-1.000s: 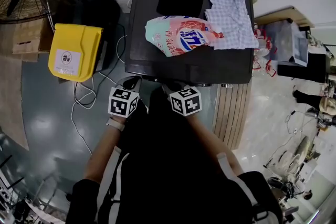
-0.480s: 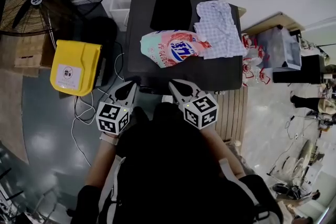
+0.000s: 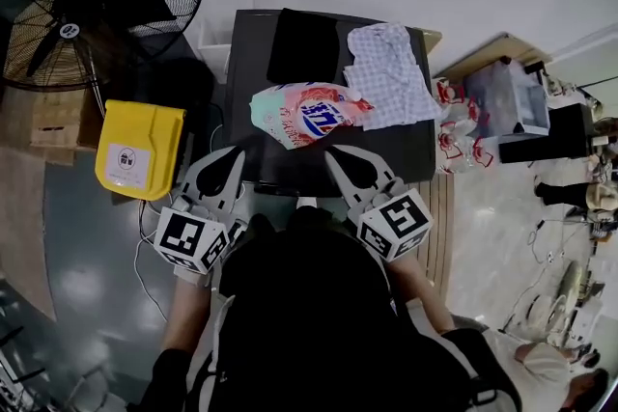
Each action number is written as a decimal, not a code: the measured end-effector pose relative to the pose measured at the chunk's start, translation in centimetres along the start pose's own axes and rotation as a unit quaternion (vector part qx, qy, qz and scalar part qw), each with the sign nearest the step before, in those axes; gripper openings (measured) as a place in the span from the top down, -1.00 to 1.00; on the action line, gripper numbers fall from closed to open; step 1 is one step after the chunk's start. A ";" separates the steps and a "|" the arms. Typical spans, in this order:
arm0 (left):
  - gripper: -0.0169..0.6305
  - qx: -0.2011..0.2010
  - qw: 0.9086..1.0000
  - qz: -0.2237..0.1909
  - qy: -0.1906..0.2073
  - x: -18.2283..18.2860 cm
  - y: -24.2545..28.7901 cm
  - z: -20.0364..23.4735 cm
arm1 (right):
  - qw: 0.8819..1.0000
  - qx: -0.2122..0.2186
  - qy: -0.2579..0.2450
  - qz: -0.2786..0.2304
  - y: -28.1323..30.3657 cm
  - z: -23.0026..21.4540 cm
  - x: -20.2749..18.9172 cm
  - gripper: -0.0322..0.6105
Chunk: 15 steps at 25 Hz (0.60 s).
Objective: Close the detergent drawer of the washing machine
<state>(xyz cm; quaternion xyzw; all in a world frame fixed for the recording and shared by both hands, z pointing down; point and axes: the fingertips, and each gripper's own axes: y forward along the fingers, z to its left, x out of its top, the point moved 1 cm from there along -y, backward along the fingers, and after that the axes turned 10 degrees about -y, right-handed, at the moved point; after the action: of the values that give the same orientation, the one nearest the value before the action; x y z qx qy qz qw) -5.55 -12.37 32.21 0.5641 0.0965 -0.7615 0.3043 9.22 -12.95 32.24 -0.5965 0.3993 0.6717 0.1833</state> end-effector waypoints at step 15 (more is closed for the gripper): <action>0.91 -0.012 0.999 -0.040 0.017 3.9 -0.9 -2.4 | 0.998 -0.022 -0.045 -0.041 -2.8 -0.4 4.7 0.85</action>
<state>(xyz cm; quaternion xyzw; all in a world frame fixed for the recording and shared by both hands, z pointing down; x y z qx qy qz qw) -4.80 -11.88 27.66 0.5687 0.1328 -0.7623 0.2789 10.45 -12.65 26.89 -0.5852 0.3510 0.6986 0.2151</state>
